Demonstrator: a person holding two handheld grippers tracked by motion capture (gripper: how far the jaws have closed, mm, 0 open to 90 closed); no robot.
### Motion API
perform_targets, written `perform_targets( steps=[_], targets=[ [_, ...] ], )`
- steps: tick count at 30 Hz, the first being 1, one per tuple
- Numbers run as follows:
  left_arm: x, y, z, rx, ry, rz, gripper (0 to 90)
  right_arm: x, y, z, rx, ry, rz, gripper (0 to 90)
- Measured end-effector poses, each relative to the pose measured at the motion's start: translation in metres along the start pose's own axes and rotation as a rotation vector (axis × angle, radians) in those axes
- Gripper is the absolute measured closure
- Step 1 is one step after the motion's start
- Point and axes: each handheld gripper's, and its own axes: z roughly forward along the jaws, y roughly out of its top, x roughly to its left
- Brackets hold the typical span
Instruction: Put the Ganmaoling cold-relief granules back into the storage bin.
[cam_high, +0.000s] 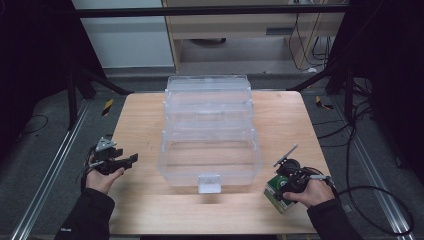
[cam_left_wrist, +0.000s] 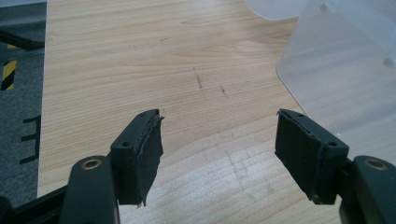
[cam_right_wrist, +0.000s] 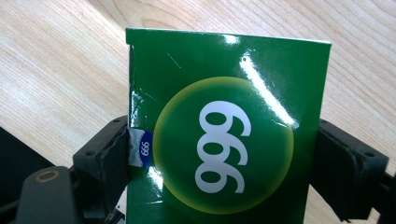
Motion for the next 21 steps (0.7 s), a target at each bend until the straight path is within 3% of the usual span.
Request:
perform_targets(
  steps=[14, 21],
  targets=[
    [0.000, 0.000, 0.000, 0.003, 0.002, 0.002, 30.9, -0.002, -0.001, -0.013, -0.029, -0.013, -0.032, 17.1],
    [0.000, 0.000, 0.001, 0.005, 0.002, 0.003, 30.9, -0.007, -0.003, -0.028, -0.089, -0.031, -0.030, 17.1]
  ],
)
